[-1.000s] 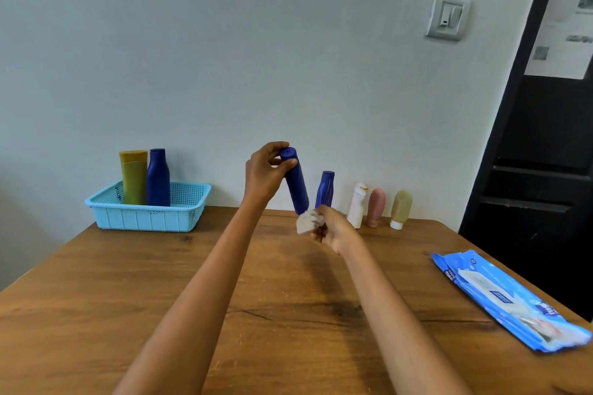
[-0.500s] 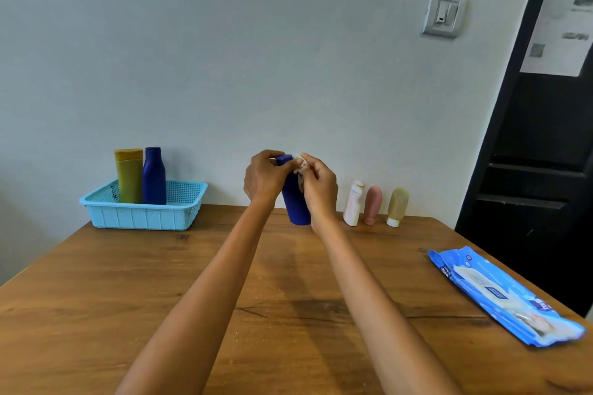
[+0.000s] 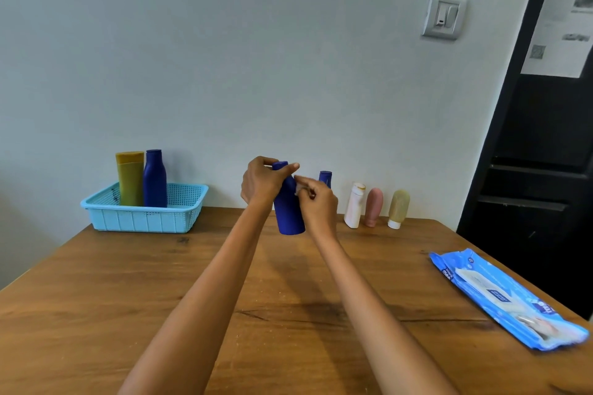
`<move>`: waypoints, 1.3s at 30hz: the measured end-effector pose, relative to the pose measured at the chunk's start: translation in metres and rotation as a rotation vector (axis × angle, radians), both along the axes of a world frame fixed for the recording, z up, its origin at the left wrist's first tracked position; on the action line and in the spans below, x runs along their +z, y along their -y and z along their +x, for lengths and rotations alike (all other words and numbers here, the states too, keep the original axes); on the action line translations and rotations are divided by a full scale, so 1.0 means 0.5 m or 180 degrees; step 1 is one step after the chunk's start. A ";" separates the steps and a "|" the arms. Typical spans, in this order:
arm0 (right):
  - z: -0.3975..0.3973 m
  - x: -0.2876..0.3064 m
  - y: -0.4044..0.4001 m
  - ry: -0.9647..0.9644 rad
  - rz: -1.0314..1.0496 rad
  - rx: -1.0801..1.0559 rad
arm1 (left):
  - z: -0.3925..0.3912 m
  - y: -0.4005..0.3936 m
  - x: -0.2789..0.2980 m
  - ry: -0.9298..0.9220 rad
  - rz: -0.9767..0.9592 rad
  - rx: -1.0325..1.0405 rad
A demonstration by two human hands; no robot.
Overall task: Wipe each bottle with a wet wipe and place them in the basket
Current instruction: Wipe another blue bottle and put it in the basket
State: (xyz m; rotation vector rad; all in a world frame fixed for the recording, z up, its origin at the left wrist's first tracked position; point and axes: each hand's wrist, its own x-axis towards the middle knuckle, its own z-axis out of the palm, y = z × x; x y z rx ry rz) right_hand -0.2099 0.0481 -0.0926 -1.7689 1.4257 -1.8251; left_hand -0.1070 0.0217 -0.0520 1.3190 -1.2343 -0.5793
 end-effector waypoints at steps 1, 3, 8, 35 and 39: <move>0.006 0.009 -0.001 0.0005 -0.0158 0.0035 | 0.000 0.000 0.001 -0.0125 0.0018 -0.0033; 0.012 0.014 -0.002 -0.0038 -0.0412 0.0132 | 0.004 0.000 0.006 -0.0416 0.0010 -0.0080; 0.001 -0.041 0.002 -0.0391 -0.0486 0.0128 | 0.023 -0.004 0.006 -0.0609 -0.0045 0.0031; -0.016 0.003 0.001 0.0608 0.0613 0.0448 | 0.015 -0.042 0.020 -0.0590 0.0542 -0.1535; 0.018 0.029 -0.012 0.0574 0.0359 0.0617 | 0.012 -0.044 0.030 -0.0747 0.0336 -0.1442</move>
